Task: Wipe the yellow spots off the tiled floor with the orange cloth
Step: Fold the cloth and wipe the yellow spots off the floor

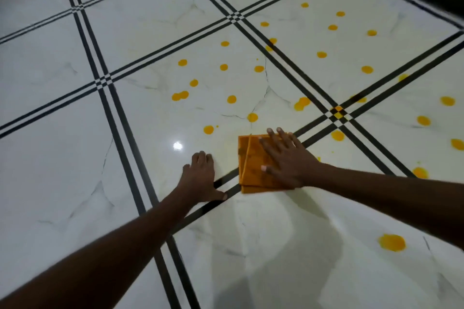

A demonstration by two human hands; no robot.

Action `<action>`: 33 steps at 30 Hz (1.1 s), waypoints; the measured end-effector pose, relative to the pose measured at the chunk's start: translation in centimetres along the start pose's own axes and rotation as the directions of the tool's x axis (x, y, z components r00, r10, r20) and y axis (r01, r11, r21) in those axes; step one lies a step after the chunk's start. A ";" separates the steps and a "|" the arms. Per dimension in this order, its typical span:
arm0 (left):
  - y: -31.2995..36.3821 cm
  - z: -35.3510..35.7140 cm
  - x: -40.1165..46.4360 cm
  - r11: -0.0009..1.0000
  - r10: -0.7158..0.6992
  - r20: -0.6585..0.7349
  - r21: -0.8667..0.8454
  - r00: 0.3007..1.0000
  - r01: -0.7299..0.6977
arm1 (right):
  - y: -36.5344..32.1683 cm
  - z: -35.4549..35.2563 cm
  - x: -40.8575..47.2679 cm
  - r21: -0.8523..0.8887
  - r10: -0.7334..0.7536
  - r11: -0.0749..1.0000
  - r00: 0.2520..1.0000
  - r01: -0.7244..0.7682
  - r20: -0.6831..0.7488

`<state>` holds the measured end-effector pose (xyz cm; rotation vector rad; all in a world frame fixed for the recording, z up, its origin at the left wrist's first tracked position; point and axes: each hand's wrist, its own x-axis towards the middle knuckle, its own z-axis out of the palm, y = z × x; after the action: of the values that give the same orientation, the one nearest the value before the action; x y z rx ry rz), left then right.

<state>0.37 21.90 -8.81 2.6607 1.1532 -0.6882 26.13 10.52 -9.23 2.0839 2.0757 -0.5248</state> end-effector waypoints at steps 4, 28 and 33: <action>2.3 2.2 0.1 0.994 -0.025 -0.023 -0.109 0.999 0.023 | -0.2 1.6 -1.7 0.046 -0.005 0.999 0.986 0.013 -0.168; 14.4 0.3 6.5 0.969 0.181 -0.135 -0.147 0.974 -0.201 | 8.7 8.8 -5.0 0.268 0.574 0.819 0.733 -0.507 -0.365; 13.8 0.4 6.4 0.967 0.184 -0.144 -0.149 0.972 -0.205 | 6.0 8.3 -4.5 0.184 0.368 0.928 0.880 -0.325 -0.301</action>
<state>14.02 16.41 -12.62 2.6623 0.9147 -0.3764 30.99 3.21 -16.16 2.7062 1.7815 -0.2726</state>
